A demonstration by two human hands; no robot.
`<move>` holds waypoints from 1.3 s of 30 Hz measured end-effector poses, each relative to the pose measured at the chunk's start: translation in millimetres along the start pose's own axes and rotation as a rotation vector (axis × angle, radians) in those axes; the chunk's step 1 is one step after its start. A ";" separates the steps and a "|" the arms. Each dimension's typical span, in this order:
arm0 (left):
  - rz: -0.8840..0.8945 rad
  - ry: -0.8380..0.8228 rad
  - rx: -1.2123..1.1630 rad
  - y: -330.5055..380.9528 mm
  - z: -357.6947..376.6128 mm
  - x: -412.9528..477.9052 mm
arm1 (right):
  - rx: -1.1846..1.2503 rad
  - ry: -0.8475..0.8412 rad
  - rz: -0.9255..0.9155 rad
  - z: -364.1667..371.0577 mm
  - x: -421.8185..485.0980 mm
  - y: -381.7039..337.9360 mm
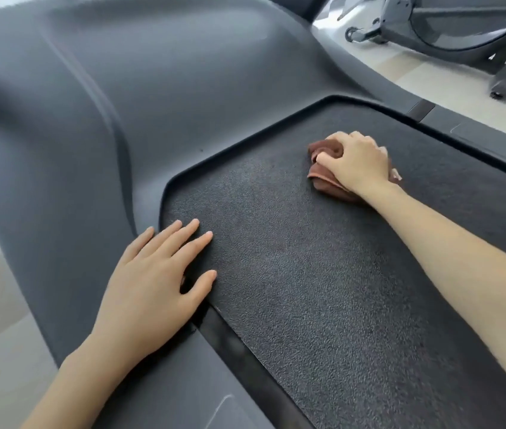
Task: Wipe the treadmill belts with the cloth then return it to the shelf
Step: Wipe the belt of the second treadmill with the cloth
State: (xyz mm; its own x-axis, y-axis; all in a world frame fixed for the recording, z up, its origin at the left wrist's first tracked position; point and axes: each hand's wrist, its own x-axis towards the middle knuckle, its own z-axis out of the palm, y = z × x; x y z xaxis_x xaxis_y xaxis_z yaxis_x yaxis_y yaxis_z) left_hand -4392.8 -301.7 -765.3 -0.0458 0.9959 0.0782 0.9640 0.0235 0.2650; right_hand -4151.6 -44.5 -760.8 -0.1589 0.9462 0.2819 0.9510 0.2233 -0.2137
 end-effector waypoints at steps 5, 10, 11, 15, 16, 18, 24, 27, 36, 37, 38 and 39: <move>-0.018 0.029 -0.012 2.7 -0.3 3.7 | -0.026 0.015 0.079 20.7 24.1 -56.0; -0.006 0.078 -0.050 2.2 0.5 3.2 | 0.080 -0.017 -0.234 27.6 -11.9 -122.6; -0.008 0.088 -0.074 1.4 1.1 3.4 | 0.092 -0.022 -0.276 26.5 -21.1 -130.6; -0.011 0.121 -0.118 -1.5 2.5 2.7 | 0.168 -0.047 -0.441 14.9 -62.3 -137.0; -0.009 0.122 -0.118 -1.9 2.2 2.3 | 0.177 -0.061 -0.466 10.5 -71.7 -134.8; 0.007 0.125 -0.121 -3.0 2.1 2.0 | 0.171 -0.114 -0.486 0.3 -87.8 -126.6; 0.003 0.131 -0.136 -2.7 -0.8 0.0 | 0.200 -0.159 -0.406 -42.9 -158.6 -83.6; -0.009 0.149 -0.149 -2.0 0.1 1.1 | 0.187 -0.083 -0.401 -54.5 -203.0 -57.1; -0.036 0.184 -0.138 -0.7 1.9 6.0 | 0.154 -0.065 -0.359 -37.2 -165.8 -83.9; -0.031 0.183 -0.136 -0.5 1.4 5.6 | 0.133 -0.059 -0.339 -32.9 -158.1 -89.8; -0.023 0.179 -0.131 -0.1 1.3 4.3 | 0.113 -0.054 -0.315 -28.8 -152.3 -95.1; -0.010 0.172 -0.122 0.7 1.4 2.6 | 0.095 -0.043 -0.295 -25.5 -148.4 -99.2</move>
State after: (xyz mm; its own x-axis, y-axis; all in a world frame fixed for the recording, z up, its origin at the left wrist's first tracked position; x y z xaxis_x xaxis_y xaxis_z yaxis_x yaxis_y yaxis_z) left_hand -4391.9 -299.0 -766.3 -0.1090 0.9659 0.2350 0.9248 0.0118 0.3804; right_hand -4215.5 -213.1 -757.6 -0.4374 0.8459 0.3050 0.8335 0.5087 -0.2155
